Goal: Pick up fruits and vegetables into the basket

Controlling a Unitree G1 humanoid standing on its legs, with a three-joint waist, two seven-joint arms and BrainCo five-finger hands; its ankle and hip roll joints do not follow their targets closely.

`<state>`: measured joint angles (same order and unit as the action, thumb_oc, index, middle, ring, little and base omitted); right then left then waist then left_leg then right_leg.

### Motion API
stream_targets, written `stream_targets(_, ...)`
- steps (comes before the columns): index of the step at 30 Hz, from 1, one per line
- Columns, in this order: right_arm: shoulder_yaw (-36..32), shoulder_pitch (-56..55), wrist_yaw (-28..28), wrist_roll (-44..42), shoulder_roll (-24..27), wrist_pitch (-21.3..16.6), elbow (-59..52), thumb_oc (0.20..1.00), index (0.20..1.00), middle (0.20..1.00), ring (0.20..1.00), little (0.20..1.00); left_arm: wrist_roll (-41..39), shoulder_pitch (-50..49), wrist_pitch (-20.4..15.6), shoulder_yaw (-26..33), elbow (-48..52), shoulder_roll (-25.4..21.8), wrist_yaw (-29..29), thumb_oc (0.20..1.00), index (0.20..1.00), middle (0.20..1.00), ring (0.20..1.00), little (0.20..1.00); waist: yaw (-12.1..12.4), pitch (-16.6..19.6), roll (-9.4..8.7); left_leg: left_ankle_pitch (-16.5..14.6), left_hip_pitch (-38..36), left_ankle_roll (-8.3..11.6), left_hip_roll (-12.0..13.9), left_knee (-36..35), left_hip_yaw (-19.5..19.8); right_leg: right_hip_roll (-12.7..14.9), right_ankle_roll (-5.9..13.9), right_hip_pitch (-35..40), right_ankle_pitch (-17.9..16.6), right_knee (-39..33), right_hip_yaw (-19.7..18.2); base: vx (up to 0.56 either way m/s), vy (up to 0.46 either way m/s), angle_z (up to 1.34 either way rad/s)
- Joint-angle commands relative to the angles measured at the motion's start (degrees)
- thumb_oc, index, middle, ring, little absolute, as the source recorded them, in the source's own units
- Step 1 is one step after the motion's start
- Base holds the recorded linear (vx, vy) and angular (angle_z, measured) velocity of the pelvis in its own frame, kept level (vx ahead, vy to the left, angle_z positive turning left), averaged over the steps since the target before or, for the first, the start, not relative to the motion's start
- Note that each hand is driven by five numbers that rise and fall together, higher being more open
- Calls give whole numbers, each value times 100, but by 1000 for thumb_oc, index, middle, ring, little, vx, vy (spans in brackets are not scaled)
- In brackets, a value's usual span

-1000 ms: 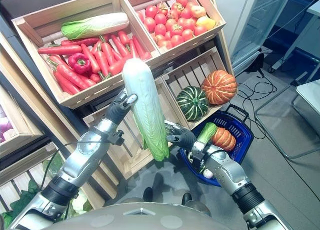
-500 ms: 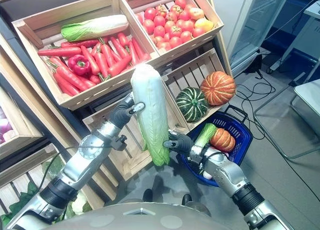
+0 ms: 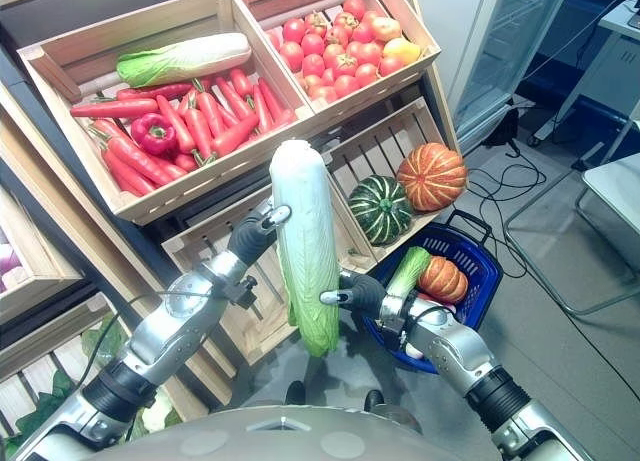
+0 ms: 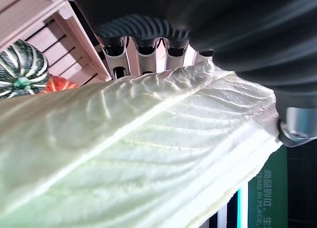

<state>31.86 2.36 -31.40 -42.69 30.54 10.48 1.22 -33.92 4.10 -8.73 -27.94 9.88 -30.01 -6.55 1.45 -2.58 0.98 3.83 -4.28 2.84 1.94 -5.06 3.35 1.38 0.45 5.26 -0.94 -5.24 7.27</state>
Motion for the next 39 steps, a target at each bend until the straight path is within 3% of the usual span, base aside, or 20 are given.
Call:
stream_targets(1,215,50,-9,-105,-158,-189,-186,200,200,200,200,200,-404,144,-335,-36,119,182,-29,200,200,200,200,200,24,285,-252,-194,189,-394,-268,6,-109,225,396,-205,-246,24,-116,0,0,0)
stream_targets(15,15,-65,302,-467,-358,-424,-42,200,200,200,200,200,-821,-31,17,58,51,271,-125,200,200,200,200,200,25,274,-221,-169,217,-414,-273,6,-132,220,387,-232,-267,24,-129,0,0,0)
stream_targets(16,-13,-81,368,-503,-375,-460,-31,200,200,200,200,200,-820,-44,37,66,38,283,-95,395,395,395,395,395,23,272,-218,-165,227,-410,-274,6,-126,221,391,-240,-274,24,-131,0,0,0)
stream_targets(17,-80,-135,449,-601,-416,-534,-22,200,200,200,200,200,-751,-86,31,119,5,275,-91,909,909,909,909,909,17,265,-212,-159,237,-408,-275,6,-122,221,393,-244,-278,24,-131,0,0,0)
stream_targets(18,-102,-154,502,-659,-434,-557,-21,200,200,200,200,200,-704,-102,22,137,-6,269,-48,1000,1000,1000,1000,1000,13,264,-210,-159,238,-410,-276,6,-122,220,393,-247,-280,24,-134,0,0,0)
stream_targets(23,-465,-301,1141,-993,-697,-889,162,200,200,200,200,200,210,-257,-117,493,-108,241,614,1000,1000,1000,1000,1000,-3,220,-194,-154,263,-417,-273,6,-159,210,387,-279,-289,24,-155,0,0,0)
stream_targets(24,-592,-370,1374,-1083,-798,-1043,223,200,200,200,200,200,740,-316,-208,656,-154,191,921,1000,1000,1000,1000,1000,-10,185,-192,-150,269,-420,-273,6,-170,205,375,-283,-287,24,-158,15,-11,-3)
stream_targets(30,-984,-462,1783,-1422,-1041,-1441,422,200,200,200,200,200,1344,-435,-285,1131,-332,35,1360,1000,1000,1000,1000,1000,-28,30,-171,-143,314,-438,-296,6,-236,189,336,-340,-278,24,-158,-4,0,0)
stream_targets(35,-1379,-279,2196,-2051,-1259,-2037,642,200,200,200,200,200,2470,-351,-352,1551,-502,-138,2282,1000,1000,1000,1000,1000,-25,-406,-97,-80,493,-455,-323,41,-255,142,242,-574,-216,248,-169,-117,15,-5)
stream_targets(39,-1688,155,2698,-2402,-1359,-2803,888,200,200,200,200,200,3090,94,-297,1675,-600,-266,3173,1000,1000,1000,1000,1000,-62,-971,-19,-118,891,-438,-378,361,-287,135,168,-969,-98,583,-164,-221,14,-5)
